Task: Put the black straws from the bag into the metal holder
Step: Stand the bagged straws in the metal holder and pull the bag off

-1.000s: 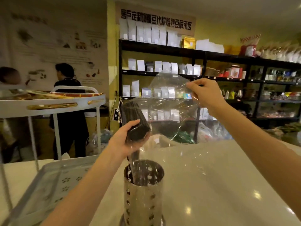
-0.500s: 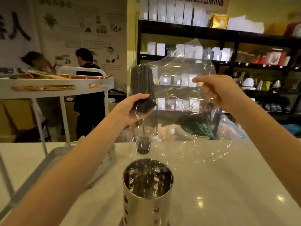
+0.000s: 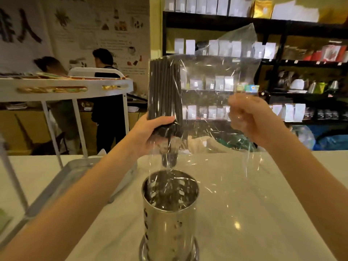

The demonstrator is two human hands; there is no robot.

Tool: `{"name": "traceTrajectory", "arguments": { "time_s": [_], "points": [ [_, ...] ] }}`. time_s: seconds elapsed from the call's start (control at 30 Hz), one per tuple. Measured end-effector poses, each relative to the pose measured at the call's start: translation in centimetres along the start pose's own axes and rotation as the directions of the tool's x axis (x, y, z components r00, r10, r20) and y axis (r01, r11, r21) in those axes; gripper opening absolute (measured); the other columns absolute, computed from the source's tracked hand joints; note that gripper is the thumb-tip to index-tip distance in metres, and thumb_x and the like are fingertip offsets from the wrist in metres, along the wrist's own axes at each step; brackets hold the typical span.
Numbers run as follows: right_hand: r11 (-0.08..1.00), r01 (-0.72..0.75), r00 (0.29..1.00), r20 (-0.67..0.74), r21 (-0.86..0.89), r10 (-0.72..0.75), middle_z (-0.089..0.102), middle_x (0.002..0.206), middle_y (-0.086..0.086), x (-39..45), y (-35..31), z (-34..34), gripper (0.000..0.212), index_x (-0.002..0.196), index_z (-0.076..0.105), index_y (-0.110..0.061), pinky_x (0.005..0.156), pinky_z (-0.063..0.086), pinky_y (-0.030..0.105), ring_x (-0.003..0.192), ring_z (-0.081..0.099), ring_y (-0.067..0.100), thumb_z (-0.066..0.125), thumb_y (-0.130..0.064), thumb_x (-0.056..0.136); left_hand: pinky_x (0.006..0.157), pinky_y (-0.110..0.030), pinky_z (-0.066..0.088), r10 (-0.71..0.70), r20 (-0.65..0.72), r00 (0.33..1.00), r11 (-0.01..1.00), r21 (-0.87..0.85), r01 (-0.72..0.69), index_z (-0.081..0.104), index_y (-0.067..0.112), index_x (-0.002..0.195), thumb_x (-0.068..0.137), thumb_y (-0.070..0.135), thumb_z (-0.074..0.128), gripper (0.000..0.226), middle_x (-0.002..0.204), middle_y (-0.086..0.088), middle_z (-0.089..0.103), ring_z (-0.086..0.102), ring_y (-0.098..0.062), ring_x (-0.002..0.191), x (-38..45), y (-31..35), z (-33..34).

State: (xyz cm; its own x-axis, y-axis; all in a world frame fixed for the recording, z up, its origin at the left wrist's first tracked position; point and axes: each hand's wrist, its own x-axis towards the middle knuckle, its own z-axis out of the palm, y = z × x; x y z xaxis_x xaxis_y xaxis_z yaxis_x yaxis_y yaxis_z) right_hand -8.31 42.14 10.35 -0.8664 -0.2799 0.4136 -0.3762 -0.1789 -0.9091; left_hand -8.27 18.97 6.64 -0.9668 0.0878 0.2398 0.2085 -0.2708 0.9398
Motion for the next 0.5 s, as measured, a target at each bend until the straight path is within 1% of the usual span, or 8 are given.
{"name": "traceTrajectory", "arguments": {
  "time_s": [0.07,0.13,0.2,0.23,0.3,0.37,0.43,0.5],
  "points": [
    [0.999,0.021,0.999,0.039,-0.026,-0.020,0.051,0.044,-0.009,-0.5,0.4,-0.1,0.034,0.046,0.060,-0.022,0.036,0.035,0.012,0.038,0.047,0.001,0.062,-0.006,0.075,0.053,-0.023,0.056,0.050,0.003,0.999,0.998,0.028,-0.050,0.053,0.008,0.100,0.079,0.001,0.059,0.023,0.081,-0.004,0.063,0.068,-0.011,0.065,-0.9,0.0,0.0],
    [0.999,0.029,0.996,0.089,-0.033,-0.026,0.054,0.051,-0.007,-0.8,0.9,-0.1,0.023,0.050,0.062,-0.022,0.041,0.038,0.014,0.046,0.051,0.005,0.064,-0.009,0.069,0.059,-0.023,0.057,0.079,-0.001,0.997,0.996,0.027,-0.079,0.053,0.010,0.105,0.076,0.001,0.061,0.031,0.086,-0.005,0.064,0.069,-0.013,0.071,-1.6,0.1,-0.1],
    [0.999,0.032,0.988,0.151,0.029,-0.036,0.063,0.059,-0.005,-1.2,1.2,0.0,0.012,0.055,0.065,-0.021,0.045,0.047,0.017,0.056,0.060,0.008,0.072,-0.012,0.060,0.057,-0.023,0.057,0.110,-0.012,0.994,0.993,0.039,-0.110,0.055,0.015,0.099,0.070,0.003,0.065,0.033,0.084,-0.003,0.066,0.070,-0.012,0.066,-2.5,0.2,-0.2],
    [0.998,0.027,0.983,0.180,0.055,-0.036,0.069,0.066,-0.004,-1.3,1.4,0.0,0.015,0.058,0.067,-0.020,0.050,0.052,0.020,0.064,0.066,0.011,0.080,-0.017,0.052,0.056,-0.023,0.056,0.124,-0.013,0.992,0.991,0.056,-0.123,0.055,0.018,0.096,0.064,0.006,0.068,0.036,0.084,-0.002,0.066,0.070,-0.011,0.065,-2.9,0.2,-0.2],
    [0.998,0.006,0.969,0.245,0.061,-0.021,0.075,0.086,0.000,-1.7,1.9,-0.1,0.033,0.063,0.066,-0.021,0.067,0.057,0.027,0.087,0.071,0.018,0.088,-0.032,0.041,0.060,-0.026,0.057,0.141,-0.015,0.990,0.986,0.093,-0.139,0.054,0.023,0.096,0.053,0.014,0.071,0.047,0.086,-0.002,0.065,0.069,-0.014,0.069,-3.7,0.1,-0.3],
    [0.999,-0.005,0.952,0.307,0.040,-0.008,0.073,0.103,0.007,-2.1,2.5,0.0,0.035,0.067,0.064,-0.019,0.079,0.056,0.035,0.103,0.066,0.028,0.087,-0.037,0.047,0.068,-0.030,0.057,0.157,-0.012,0.988,0.980,0.125,-0.154,0.053,0.025,0.099,0.050,0.017,0.071,0.054,0.090,-0.001,0.065,0.068,-0.018,0.079,-4.3,0.1,-0.2],
    [0.999,-0.034,0.941,0.337,0.027,0.023,0.071,0.108,0.012,-2.4,2.9,0.2,0.036,0.070,0.061,-0.015,0.081,0.055,0.039,0.108,0.063,0.032,0.085,-0.035,0.052,0.074,-0.032,0.055,0.167,0.006,0.986,0.975,0.147,-0.167,0.054,0.029,0.101,0.050,0.018,0.072,0.055,0.094,0.000,0.065,0.067,-0.018,0.085,-4.7,0.0,-0.2],
    [0.997,-0.077,0.945,0.320,0.030,0.064,0.072,0.106,0.013,-2.6,3.2,0.3,0.049,0.078,0.056,-0.002,0.076,0.056,0.036,0.104,0.065,0.032,0.085,-0.032,0.052,0.073,-0.029,0.055,0.167,0.024,0.986,0.972,0.166,-0.169,0.054,0.031,0.100,0.052,0.018,0.071,0.053,0.093,0.003,0.066,0.069,-0.013,0.082,-5.0,0.0,-0.1]
  ]
}}
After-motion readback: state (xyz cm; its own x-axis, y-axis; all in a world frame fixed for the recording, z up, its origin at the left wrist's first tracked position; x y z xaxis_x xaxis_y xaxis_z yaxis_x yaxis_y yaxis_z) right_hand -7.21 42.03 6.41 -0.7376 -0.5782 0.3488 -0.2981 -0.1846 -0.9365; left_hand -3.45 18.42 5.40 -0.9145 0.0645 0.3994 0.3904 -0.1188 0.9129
